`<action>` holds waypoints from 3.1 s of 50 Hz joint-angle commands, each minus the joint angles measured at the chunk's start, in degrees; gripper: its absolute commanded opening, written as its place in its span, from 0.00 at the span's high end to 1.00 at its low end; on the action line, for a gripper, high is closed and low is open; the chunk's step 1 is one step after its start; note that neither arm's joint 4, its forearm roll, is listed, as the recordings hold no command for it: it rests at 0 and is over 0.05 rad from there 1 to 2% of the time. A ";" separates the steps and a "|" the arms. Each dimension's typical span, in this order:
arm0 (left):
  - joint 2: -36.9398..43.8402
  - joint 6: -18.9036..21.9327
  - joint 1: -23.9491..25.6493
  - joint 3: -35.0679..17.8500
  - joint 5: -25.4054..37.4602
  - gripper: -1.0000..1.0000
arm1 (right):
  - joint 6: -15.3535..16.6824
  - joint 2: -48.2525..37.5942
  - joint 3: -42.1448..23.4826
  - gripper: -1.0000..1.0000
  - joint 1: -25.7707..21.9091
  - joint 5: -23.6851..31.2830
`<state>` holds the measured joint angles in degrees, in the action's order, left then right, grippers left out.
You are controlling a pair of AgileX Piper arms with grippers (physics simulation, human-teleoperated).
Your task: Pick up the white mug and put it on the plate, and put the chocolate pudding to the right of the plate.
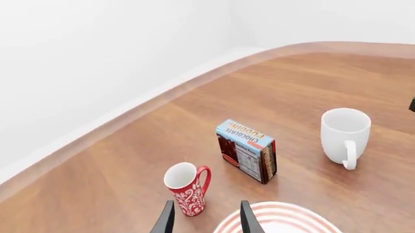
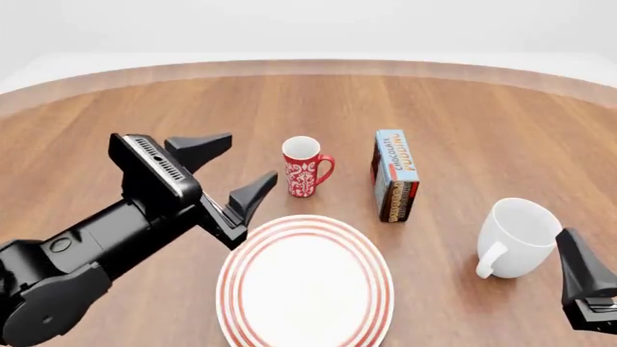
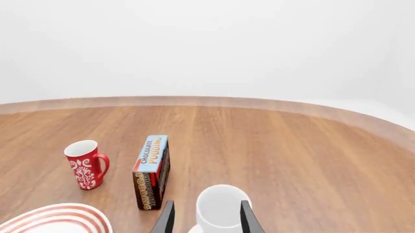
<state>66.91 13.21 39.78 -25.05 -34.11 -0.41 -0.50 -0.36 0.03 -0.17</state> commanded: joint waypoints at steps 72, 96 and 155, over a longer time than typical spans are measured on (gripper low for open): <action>22.83 -1.33 15.57 -19.38 5.44 0.00 | -0.06 0.21 0.00 0.00 -0.05 0.20; 27.41 -2.65 18.48 -23.97 7.69 0.00 | 0.20 0.28 0.00 0.00 -0.40 -0.18; 39.83 -5.77 20.06 -38.51 15.11 0.00 | -0.23 0.36 0.02 0.00 -0.36 -0.08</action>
<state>104.84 7.83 59.98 -61.02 -20.30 -0.63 -0.15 -0.36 -0.32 -0.25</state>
